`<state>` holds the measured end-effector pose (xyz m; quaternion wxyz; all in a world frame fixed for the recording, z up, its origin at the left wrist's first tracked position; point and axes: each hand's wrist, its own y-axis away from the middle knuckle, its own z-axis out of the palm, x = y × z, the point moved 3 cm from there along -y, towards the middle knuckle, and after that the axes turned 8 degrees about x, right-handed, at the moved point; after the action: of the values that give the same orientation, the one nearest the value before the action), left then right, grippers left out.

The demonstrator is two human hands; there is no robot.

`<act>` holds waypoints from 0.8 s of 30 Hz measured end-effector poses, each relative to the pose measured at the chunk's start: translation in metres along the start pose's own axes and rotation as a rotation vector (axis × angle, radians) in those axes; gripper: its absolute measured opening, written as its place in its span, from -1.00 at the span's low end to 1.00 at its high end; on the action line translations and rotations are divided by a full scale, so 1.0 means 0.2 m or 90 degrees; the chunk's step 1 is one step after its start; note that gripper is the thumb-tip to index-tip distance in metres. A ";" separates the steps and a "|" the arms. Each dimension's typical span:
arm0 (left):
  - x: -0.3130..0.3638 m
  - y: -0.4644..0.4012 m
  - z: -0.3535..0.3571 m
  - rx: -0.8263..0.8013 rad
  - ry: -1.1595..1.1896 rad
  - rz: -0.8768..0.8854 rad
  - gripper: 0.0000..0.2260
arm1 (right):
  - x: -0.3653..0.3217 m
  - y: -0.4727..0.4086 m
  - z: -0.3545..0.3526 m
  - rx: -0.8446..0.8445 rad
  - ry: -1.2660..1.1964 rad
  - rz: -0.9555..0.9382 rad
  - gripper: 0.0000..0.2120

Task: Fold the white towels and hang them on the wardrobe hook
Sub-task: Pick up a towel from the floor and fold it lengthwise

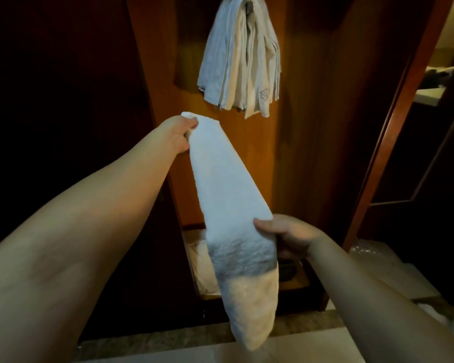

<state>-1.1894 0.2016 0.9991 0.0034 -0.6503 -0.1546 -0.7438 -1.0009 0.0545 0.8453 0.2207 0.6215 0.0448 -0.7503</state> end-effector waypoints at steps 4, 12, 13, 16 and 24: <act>-0.25 -0.08 -0.03 -0.100 0.108 -0.100 -0.61 | -0.17 0.02 0.01 -0.006 -0.138 -0.072 -0.37; -0.96 0.03 -0.08 -0.329 0.081 -0.218 -0.14 | -0.36 -0.01 -0.08 0.173 -0.192 -0.139 -0.50; -0.97 0.12 -0.07 -0.364 0.061 -0.183 -0.16 | -0.36 -0.01 -0.08 0.192 -0.188 -0.131 -0.49; -0.94 0.24 -0.06 -0.410 -0.073 -0.011 -0.38 | -0.38 0.01 -0.09 0.245 -0.150 -0.125 -0.57; -1.00 0.23 -0.07 -0.556 -0.275 -0.024 -0.52 | -0.50 0.05 -0.14 0.348 -0.155 -0.186 -0.60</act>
<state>-1.1625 0.1150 0.8138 -0.3155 -0.7272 0.1629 -0.5874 -0.9589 0.0820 0.9376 -0.0607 0.5506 -0.0961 -0.8270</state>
